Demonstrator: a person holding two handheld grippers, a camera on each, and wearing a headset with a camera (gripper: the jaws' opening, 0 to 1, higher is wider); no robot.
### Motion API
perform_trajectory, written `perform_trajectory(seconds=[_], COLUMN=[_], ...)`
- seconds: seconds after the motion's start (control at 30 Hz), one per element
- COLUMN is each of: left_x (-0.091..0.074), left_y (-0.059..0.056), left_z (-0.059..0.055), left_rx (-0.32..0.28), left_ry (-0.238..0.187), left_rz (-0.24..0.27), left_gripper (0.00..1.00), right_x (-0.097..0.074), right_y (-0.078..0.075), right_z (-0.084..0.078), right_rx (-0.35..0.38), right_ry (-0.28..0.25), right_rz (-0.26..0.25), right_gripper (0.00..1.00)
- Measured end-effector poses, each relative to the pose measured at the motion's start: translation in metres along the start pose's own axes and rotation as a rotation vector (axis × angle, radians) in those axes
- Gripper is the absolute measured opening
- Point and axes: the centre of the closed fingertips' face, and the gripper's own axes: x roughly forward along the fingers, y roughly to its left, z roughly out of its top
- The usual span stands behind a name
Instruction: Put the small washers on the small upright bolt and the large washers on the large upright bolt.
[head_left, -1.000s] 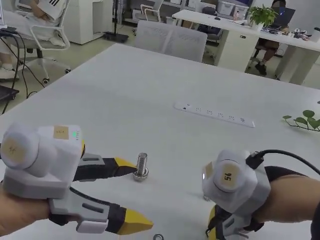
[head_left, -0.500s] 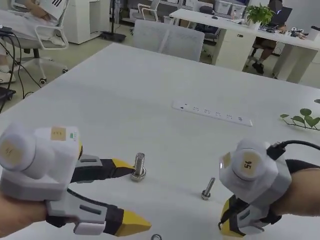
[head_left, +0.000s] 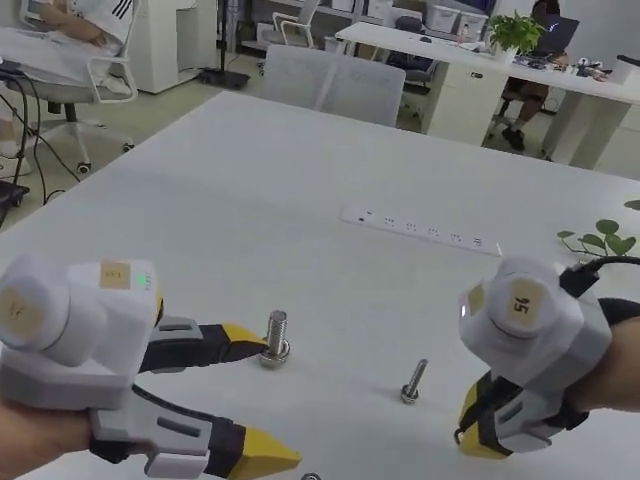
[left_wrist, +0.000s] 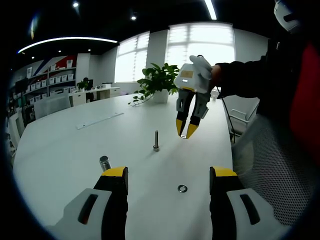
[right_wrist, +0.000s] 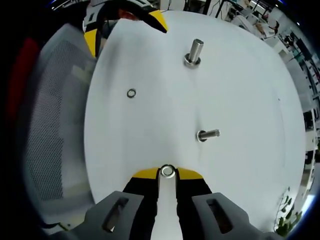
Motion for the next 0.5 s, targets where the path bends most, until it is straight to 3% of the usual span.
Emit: perform_trajectory(seconds=[0.5], left_x=[-0.001], left_y=[0.000], left_z=[0.001], left_rx=[0.002], left_ry=[-0.006], left_rz=[0.001], left_gripper=[0.65], right_x=[-0.034], right_y=[-0.016], right_z=[0.008], right_rx=[-0.001], right_ry=[-0.012], right_rz=[-0.053], right_gripper=[0.13])
